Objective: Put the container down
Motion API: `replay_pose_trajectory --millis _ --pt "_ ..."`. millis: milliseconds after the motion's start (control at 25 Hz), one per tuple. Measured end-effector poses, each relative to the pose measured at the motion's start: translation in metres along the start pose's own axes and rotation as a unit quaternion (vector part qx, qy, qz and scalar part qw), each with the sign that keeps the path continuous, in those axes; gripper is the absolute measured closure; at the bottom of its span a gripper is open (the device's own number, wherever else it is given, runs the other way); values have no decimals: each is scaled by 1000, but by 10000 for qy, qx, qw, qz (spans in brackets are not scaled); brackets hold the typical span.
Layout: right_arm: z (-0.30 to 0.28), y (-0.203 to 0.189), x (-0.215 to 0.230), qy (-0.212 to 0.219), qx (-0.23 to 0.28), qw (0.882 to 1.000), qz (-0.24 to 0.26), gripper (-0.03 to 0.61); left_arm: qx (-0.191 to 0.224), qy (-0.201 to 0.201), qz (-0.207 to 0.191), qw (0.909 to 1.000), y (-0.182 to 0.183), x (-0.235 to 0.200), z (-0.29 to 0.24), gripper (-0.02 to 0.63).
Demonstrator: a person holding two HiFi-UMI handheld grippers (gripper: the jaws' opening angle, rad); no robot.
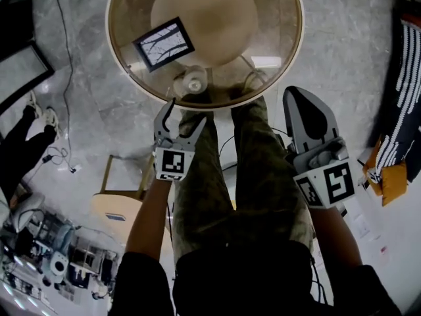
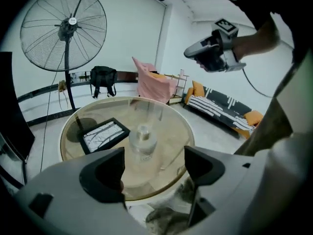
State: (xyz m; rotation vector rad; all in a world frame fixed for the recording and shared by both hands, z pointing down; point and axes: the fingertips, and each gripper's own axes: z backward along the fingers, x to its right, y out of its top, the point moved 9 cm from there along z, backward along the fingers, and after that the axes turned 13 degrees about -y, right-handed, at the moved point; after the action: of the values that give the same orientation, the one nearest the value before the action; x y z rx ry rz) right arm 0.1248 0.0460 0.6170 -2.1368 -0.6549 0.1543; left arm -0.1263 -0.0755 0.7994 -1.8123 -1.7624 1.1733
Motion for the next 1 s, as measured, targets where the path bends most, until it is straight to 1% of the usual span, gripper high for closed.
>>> replay_pose_trajectory --millis 40,120,240,280,320,360,440,480,560,600,680,800,880,1000 --pt "8 13 -1 -41 64 9999 89 557 156 -55 90 9998 16 6 18 239" --pt "23 44 -2 -189 309 9989 281 557 561 -26 292 9980 61 9 54 239" --pt "58 100 -4 -519 724 9957 254 557 1073 217 577 9923 144 18 119 244" --pt "76 119 -6 -595 814 9947 210 557 1219 246 664 9900 171 28 143 261" --pt "95 137 -9 -651 909 9936 177 557 1358 230 706 9879 198 41 168 306" --pt "116 156 -13 -686 1020 9923 162 557 1501 181 661 9863 226 54 190 367" --pt "151 190 -24 -667 1260 9897 154 557 1871 51 432 9814 282 78 227 456" --pt "165 205 -30 -608 1348 9889 127 557 2100 -18 384 9769 309 87 242 506" --pt "181 228 -39 -446 1452 9884 62 557 2461 -59 320 9687 354 95 263 547" --pt "186 238 -44 -381 1500 9879 85 557 2529 44 248 9672 373 94 269 564" --pt "194 254 -56 -335 1624 9860 180 557 2576 364 131 9655 399 89 282 578" --pt "206 272 -70 -483 1812 9820 216 557 2697 694 57 9604 418 82 307 580" --pt "206 287 -76 -560 1948 9789 254 557 2841 856 -25 9549 431 77 323 580" --pt "209 310 -87 -523 2169 9737 463 557 3128 993 -219 9444 442 72 346 580"
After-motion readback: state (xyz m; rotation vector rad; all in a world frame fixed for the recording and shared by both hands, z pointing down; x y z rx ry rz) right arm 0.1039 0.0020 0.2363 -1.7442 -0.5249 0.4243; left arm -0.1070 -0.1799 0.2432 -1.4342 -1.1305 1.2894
